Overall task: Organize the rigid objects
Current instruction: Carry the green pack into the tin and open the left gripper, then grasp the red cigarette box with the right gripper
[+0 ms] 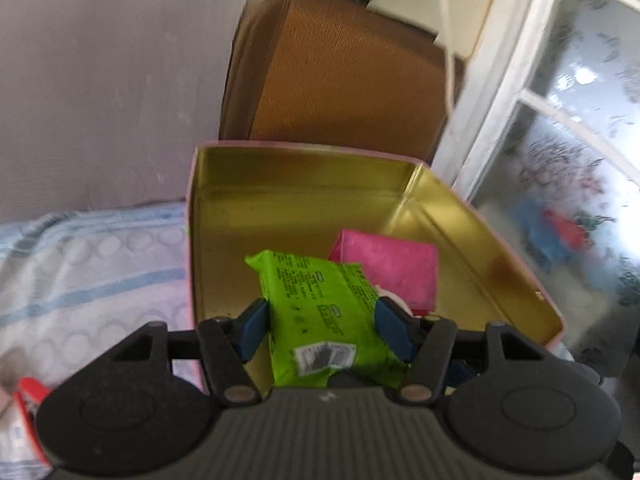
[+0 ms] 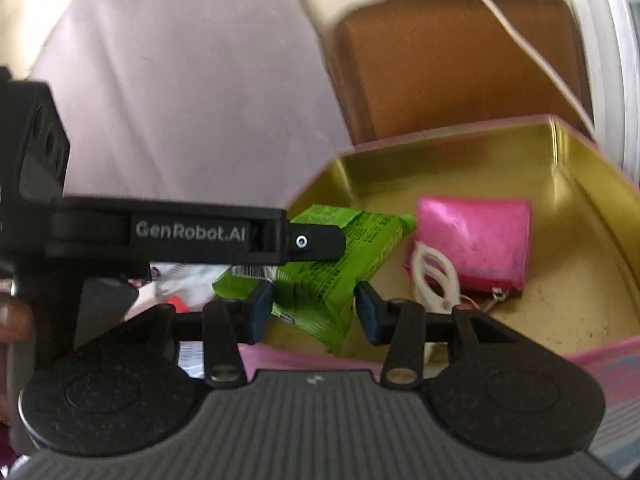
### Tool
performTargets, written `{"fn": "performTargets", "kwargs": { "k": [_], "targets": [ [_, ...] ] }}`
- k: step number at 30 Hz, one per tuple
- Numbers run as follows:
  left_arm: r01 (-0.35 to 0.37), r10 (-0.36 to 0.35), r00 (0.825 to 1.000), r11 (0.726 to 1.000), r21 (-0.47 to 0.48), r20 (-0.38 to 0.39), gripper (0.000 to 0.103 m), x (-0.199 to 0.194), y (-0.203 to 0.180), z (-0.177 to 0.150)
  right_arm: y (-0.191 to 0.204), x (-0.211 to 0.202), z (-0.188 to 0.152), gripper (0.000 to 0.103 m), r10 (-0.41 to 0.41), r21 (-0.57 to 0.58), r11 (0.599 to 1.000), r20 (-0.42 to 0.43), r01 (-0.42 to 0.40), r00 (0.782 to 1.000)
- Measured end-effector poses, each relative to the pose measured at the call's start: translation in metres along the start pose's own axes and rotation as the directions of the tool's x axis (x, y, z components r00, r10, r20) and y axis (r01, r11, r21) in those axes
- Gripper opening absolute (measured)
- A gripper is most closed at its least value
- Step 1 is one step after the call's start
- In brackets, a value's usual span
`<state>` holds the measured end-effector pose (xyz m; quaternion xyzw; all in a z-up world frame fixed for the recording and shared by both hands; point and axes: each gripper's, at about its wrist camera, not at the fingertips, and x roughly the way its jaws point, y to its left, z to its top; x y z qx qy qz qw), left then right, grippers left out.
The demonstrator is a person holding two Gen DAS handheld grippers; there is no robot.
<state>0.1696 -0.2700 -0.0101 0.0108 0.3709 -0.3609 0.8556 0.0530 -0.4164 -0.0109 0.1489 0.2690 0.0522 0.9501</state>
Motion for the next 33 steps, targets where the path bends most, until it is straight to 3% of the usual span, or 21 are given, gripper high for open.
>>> {"fn": "performTargets", "kwargs": {
  "k": [2, 3, 5, 9, 14, 19, 23, 26, 28, 30, 31, 33],
  "targets": [
    [0.001, -0.001, 1.000, 1.000, 0.003, -0.018, 0.065, 0.012, -0.001, -0.001, -0.007, 0.010, 0.003, 0.049, -0.032, -0.009, 0.999, -0.029, 0.032, 0.999],
    [-0.015, 0.015, 1.000, 1.000, 0.019, -0.011, 0.073, 0.016, -0.004, -0.002, -0.009, 0.013, 0.004, 0.049, -0.068, -0.024, 0.997, -0.032, 0.067, 0.997],
    [-0.042, 0.042, 0.999, 0.998, 0.052, -0.003, 0.078, 0.023, -0.011, -0.004, -0.008, 0.018, 0.002, 0.050, -0.171, -0.072, 0.983, -0.013, 0.170, 0.985],
    [-0.059, 0.057, 0.998, 0.997, 0.059, 0.033, 0.079, 0.018, -0.021, -0.007, -0.013, 0.016, -0.004, 0.050, -0.263, -0.068, 0.962, 0.034, 0.265, 0.964],
    [-0.102, 0.081, 0.984, 0.987, 0.127, 0.159, 0.079, -0.025, -0.039, -0.014, -0.010, -0.015, -0.010, 0.050, -0.231, -0.017, 0.972, 0.130, 0.235, 0.964],
    [-0.097, 0.050, 0.960, 0.982, 0.159, 0.276, 0.079, -0.081, -0.047, -0.029, 0.010, -0.045, -0.014, 0.050, -0.204, -0.002, 0.978, 0.208, 0.209, 0.957],
    [-0.104, 0.057, 0.937, 0.987, 0.120, 0.345, 0.080, -0.126, -0.024, -0.052, 0.027, -0.051, -0.012, 0.055, -0.181, -0.007, 0.982, 0.241, 0.188, 0.954],
    [-0.133, 0.112, 0.927, 0.991, 0.035, 0.357, 0.080, -0.153, 0.010, -0.073, 0.048, -0.053, -0.017, 0.055, -0.156, -0.042, 0.984, 0.256, 0.172, 0.954],
    [-0.203, 0.199, 0.909, 0.979, -0.029, 0.366, 0.080, -0.171, 0.043, -0.095, 0.065, -0.054, -0.022, 0.055, -0.136, -0.079, 0.983, 0.271, 0.163, 0.953],
    [-0.295, 0.314, 0.878, 0.949, -0.109, 0.360, 0.080, -0.186, 0.080, -0.118, 0.080, -0.049, -0.024, 0.057, -0.098, -0.103, 0.986, 0.263, 0.129, 0.960],
    [-0.343, 0.372, 0.860, 0.928, -0.146, 0.350, 0.080, -0.192, 0.096, -0.127, 0.088, -0.045, -0.025, 0.057, -0.074, -0.113, 0.988, 0.246, 0.104, 0.966],
    [-0.465, 0.512, 0.805, 0.858, -0.217, 0.300, 0.080, -0.201, 0.133, -0.147, 0.103, -0.033, -0.025, 0.056, -0.017, -0.131, 0.990, 0.195, 0.043, 0.981]
  ]
}}
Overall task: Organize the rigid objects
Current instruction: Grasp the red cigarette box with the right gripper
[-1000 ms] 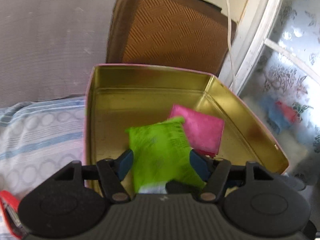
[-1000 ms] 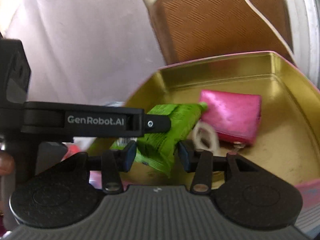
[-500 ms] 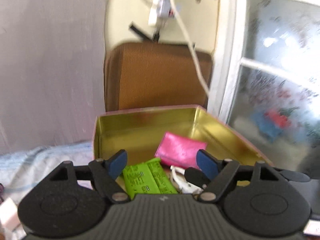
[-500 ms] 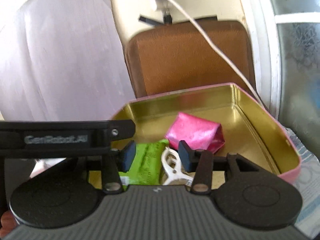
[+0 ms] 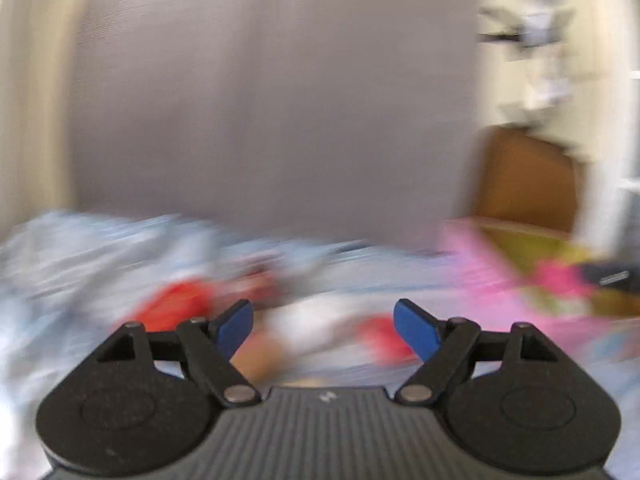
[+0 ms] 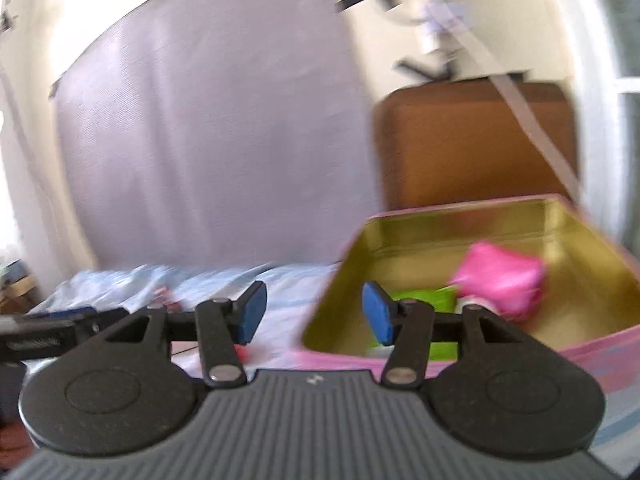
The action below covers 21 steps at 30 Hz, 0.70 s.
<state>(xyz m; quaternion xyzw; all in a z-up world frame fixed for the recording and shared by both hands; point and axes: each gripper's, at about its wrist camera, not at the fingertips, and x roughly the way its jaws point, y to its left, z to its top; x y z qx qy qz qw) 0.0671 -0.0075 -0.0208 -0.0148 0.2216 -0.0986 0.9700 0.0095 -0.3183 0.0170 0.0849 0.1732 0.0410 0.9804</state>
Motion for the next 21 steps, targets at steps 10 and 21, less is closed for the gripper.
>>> {"fn": "performTargets", "kwargs": {
  "k": [10, 21],
  "targets": [
    [-0.122, 0.119, 0.993, 0.945, -0.305, -0.027, 0.079, 0.003, 0.108, -0.031, 0.119, 0.088, -0.015, 0.048, 0.274, -0.054, 0.952, -0.285, -0.301, 0.919],
    [-0.070, 0.087, 0.995, 0.957, -0.282, 0.048, 0.080, -0.008, 0.107, -0.031, 0.163, 0.221, -0.014, 0.050, 0.367, 0.274, 0.926, -0.483, -0.261, 0.795]
  ]
}}
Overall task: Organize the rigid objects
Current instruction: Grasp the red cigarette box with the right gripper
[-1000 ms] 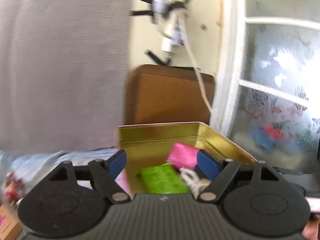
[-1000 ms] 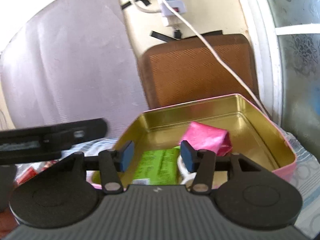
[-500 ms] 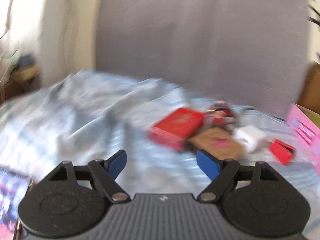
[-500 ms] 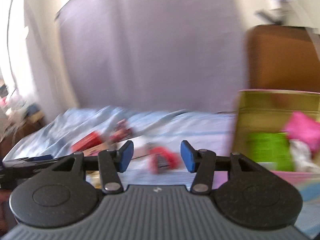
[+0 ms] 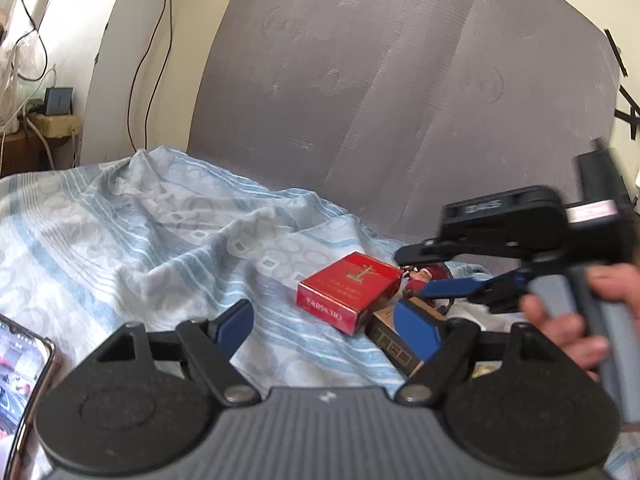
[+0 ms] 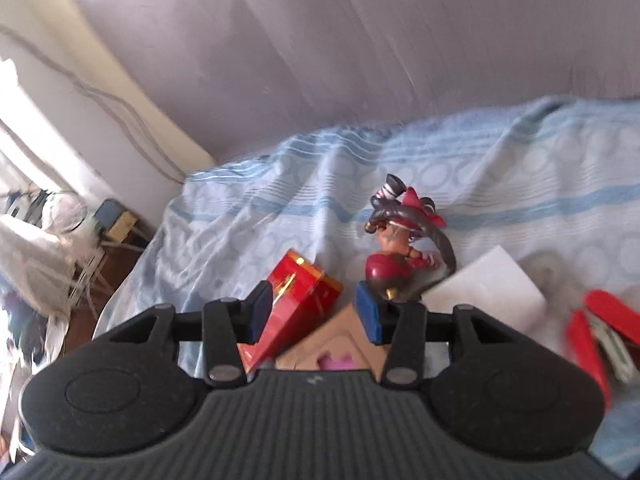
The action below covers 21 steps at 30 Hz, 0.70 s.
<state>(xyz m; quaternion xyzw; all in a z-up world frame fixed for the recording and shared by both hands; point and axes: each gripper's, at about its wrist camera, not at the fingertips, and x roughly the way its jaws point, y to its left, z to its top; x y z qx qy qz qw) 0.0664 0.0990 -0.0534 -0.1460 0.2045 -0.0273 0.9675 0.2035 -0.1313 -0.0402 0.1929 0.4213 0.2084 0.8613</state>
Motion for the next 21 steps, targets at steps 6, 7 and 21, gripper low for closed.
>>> {"fn": "performTargets", "kwargs": {
  "k": [6, 7, 21],
  "targets": [
    [0.005, -0.005, 1.000, 0.999, -0.033, 0.000, 0.080, 0.003, 0.004, 0.001, 0.003, 0.030, 0.011, 0.048, 0.013, 0.055, 0.998, -0.031, -0.012, 0.999],
    [0.004, -0.004, 1.000, 0.999, -0.037, 0.001, 0.080, 0.002, 0.005, 0.002, 0.004, 0.036, 0.012, 0.047, 0.024, 0.061, 0.998, -0.050, -0.021, 0.998],
    [-0.106, 0.123, 0.990, 0.971, -0.213, 0.068, 0.080, -0.009, 0.036, 0.007, 0.050, 0.014, -0.014, 0.010, 0.026, -0.146, 0.988, -0.110, -0.042, 0.994]
  ]
}}
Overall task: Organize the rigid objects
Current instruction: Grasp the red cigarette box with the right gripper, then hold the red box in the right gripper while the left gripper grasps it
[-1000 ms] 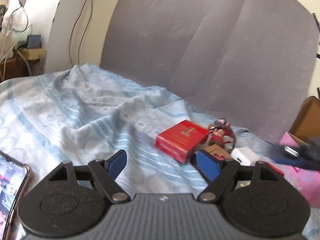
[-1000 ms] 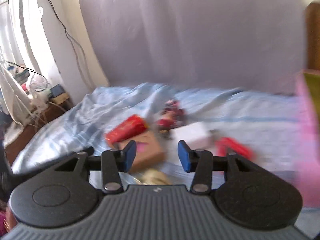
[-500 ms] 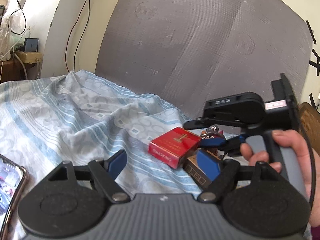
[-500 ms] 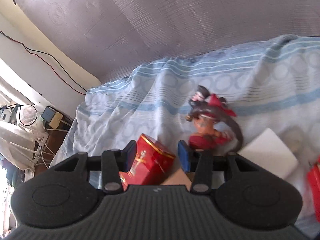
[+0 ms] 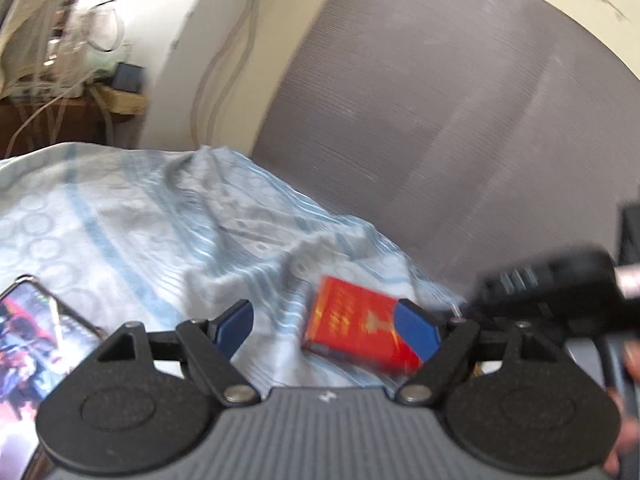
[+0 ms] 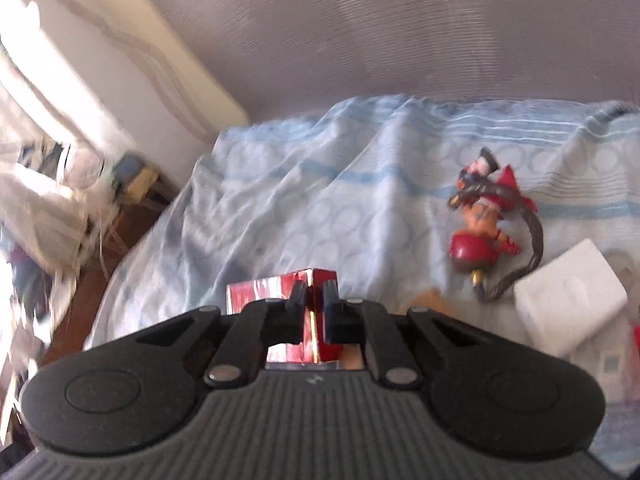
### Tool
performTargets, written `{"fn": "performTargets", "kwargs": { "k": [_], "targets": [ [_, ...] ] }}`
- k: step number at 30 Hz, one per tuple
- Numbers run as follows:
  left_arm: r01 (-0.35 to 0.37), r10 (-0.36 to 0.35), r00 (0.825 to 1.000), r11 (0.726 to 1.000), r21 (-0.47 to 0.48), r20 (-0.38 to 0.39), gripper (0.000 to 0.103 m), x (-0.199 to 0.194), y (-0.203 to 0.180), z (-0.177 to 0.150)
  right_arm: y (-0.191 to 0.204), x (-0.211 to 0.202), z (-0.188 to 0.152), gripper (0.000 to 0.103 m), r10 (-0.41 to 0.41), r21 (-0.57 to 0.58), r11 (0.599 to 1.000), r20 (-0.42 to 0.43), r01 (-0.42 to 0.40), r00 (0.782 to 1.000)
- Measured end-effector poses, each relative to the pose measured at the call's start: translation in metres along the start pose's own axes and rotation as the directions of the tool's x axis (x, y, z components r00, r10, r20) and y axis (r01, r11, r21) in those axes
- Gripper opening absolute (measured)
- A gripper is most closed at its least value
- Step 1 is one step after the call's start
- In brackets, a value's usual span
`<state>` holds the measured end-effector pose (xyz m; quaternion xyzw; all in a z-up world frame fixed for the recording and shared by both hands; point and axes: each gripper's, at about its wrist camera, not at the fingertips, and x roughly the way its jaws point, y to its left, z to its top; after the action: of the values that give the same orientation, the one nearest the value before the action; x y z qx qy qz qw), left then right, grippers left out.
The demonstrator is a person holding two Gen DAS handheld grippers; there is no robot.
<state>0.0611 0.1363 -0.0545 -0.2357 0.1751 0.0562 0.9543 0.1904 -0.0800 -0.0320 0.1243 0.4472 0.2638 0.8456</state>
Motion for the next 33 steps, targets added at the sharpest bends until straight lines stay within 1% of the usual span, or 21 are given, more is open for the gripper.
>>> {"fn": "performTargets", "kwargs": {
  "k": [2, 4, 5, 6, 7, 8, 9, 10, 11, 12, 15, 17, 19, 21, 23, 24, 27, 28, 30, 31, 33],
  "targets": [
    [-0.016, 0.017, 1.000, 0.999, -0.040, 0.009, 0.080, -0.001, 0.008, 0.002, 0.009, -0.007, -0.013, 0.009, -0.028, -0.077, 0.997, -0.019, 0.026, 0.999],
    [-0.030, 0.031, 0.999, 0.997, -0.068, 0.012, 0.080, -0.002, 0.013, 0.004, 0.014, -0.016, -0.026, 0.010, -0.055, -0.148, 0.988, -0.020, 0.051, 0.998],
    [-0.035, 0.035, 0.999, 0.997, -0.075, 0.011, 0.080, -0.002, 0.014, 0.004, 0.018, -0.021, -0.033, 0.014, -0.067, -0.194, 0.979, -0.019, 0.062, 0.998],
    [-0.037, 0.038, 0.999, 0.996, -0.079, 0.009, 0.080, -0.001, 0.015, 0.004, 0.022, -0.024, -0.038, 0.015, -0.077, -0.237, 0.969, -0.010, 0.073, 0.997],
    [-0.039, 0.040, 0.999, 0.996, -0.078, 0.008, 0.080, -0.001, 0.015, 0.004, 0.027, -0.029, -0.045, 0.023, -0.093, -0.300, 0.949, 0.016, 0.094, 0.995],
    [-0.042, 0.042, 0.999, 0.996, -0.076, 0.010, 0.080, -0.001, 0.015, 0.005, 0.032, -0.033, -0.049, 0.045, -0.114, -0.357, 0.926, 0.048, 0.124, 0.992],
    [-0.043, 0.044, 0.999, 0.996, -0.074, 0.011, 0.080, -0.001, 0.015, 0.005, 0.037, -0.035, -0.053, 0.055, -0.133, -0.413, 0.896, 0.093, 0.160, 0.987],
    [-0.044, 0.045, 0.999, 0.996, -0.073, 0.012, 0.080, -0.001, 0.015, 0.005, 0.041, -0.037, -0.055, 0.067, -0.134, -0.456, 0.872, 0.130, 0.179, 0.982],
    [-0.047, 0.048, 0.999, 0.996, -0.075, 0.013, 0.080, -0.001, 0.016, 0.005, 0.044, -0.037, -0.056, 0.069, -0.118, -0.495, 0.850, 0.152, 0.179, 0.981],
    [-0.052, 0.053, 0.998, 0.996, -0.079, 0.015, 0.080, -0.001, 0.016, 0.005, 0.047, -0.034, -0.056, 0.070, -0.106, -0.530, 0.830, 0.159, 0.175, 0.982],
    [-0.056, 0.057, 0.998, 0.995, -0.088, 0.013, 0.080, 0.000, 0.018, 0.005, 0.056, -0.015, -0.051, 0.073, -0.087, -0.602, 0.780, 0.163, 0.170, 0.983],
    [-0.060, 0.061, 0.998, 0.994, -0.088, 0.016, 0.080, -0.001, 0.017, 0.004, 0.056, 0.003, -0.046, 0.082, -0.082, -0.639, 0.754, 0.135, 0.150, 0.987],
    [-0.061, 0.063, 0.998, 0.995, -0.084, 0.016, 0.080, 0.000, 0.016, 0.004, 0.052, 0.017, -0.042, 0.084, -0.090, -0.667, 0.732, 0.107, 0.139, 0.990],
    [-0.061, 0.062, 0.998, 0.995, -0.076, 0.015, 0.080, 0.001, 0.015, 0.004, 0.049, 0.033, -0.038, 0.083, -0.116, -0.683, 0.714, 0.100, 0.153, 0.988],
    [-0.061, 0.062, 0.998, 0.996, -0.067, 0.015, 0.080, 0.002, 0.013, 0.004, 0.044, 0.045, -0.036, 0.073, -0.126, -0.684, 0.716, 0.071, 0.141, 0.989],
    [-0.061, 0.062, 0.998, 0.996, -0.065, 0.016, 0.080, 0.002, 0.013, 0.004, 0.043, 0.048, -0.036, 0.072, -0.132, -0.675, 0.725, 0.053, 0.133, 0.990],
    [-0.060, 0.061, 0.998, 0.996, -0.071, 0.019, 0.080, 0.002, 0.014, 0.004, 0.049, 0.041, -0.041, 0.071, -0.120, -0.665, 0.736, 0.055, 0.126, 0.991],
    [-0.058, 0.060, 0.998, 0.995, -0.076, 0.019, 0.080, 0.002, 0.015, 0.004, 0.052, 0.035, -0.045, 0.071, -0.110, -0.670, 0.732, 0.061, 0.122, 0.992],
    [-0.059, 0.061, 0.998, 0.995, -0.086, 0.025, 0.080, 0.001, 0.017, 0.004, 0.059, 0.018, -0.057, 0.070, -0.116, -0.697, 0.702, 0.090, 0.145, 0.989],
    [-0.061, 0.064, 0.998, 0.994, -0.090, 0.028, 0.080, 0.000, 0.018, 0.004, 0.061, 0.008, -0.062, 0.070, -0.118, -0.703, 0.694, 0.102, 0.155, 0.988],
    [-0.060, 0.063, 0.998, 0.994, -0.091, 0.030, 0.080, -0.001, 0.018, 0.004, 0.058, -0.017, -0.072, 0.069, -0.108, -0.704, 0.691, 0.124, 0.164, 0.986]
  ]
}}
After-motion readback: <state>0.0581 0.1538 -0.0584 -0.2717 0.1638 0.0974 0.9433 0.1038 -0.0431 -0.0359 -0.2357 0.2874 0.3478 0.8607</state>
